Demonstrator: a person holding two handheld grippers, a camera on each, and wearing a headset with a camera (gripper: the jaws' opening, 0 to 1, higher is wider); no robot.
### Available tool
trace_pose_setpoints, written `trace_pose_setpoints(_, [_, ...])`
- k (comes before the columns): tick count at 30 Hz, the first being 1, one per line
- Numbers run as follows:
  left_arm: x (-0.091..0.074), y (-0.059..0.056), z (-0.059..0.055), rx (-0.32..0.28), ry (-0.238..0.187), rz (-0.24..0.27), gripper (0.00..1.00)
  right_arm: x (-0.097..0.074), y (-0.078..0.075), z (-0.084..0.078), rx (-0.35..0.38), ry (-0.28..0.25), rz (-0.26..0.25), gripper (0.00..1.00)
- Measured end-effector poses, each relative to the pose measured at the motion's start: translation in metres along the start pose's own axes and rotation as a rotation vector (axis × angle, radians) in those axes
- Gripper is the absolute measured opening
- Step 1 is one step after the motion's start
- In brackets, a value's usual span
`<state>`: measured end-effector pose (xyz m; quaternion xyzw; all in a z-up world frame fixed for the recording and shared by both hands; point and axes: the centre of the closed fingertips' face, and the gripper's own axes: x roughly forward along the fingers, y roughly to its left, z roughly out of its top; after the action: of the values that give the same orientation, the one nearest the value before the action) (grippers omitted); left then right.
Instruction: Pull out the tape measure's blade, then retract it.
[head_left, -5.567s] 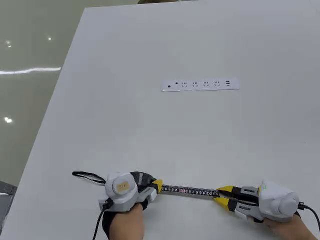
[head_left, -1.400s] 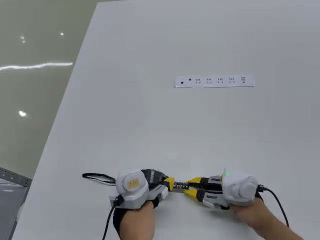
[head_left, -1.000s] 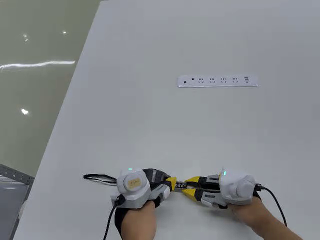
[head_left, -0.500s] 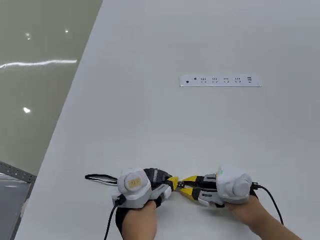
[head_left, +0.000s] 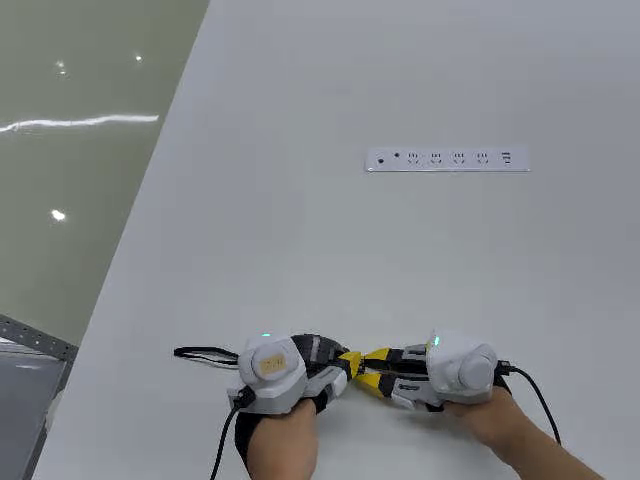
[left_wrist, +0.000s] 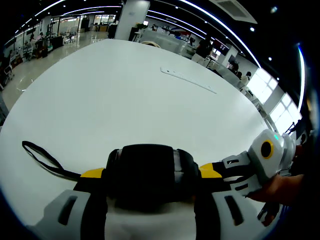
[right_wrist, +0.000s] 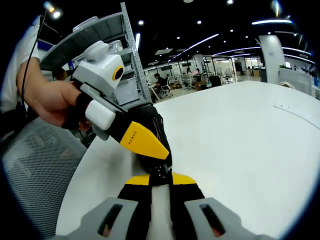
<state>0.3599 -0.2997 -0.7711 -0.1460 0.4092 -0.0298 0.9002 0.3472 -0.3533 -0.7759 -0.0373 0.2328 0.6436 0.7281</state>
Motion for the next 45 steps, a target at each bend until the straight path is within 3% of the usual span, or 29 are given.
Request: trace_pose_setpoints(45, [-0.0002,-0.0008,0.0003,0.021,0.002,-0.02,0.7,0.0066,0.0003,0.0009,0.005,0.008,0.001,0.14])
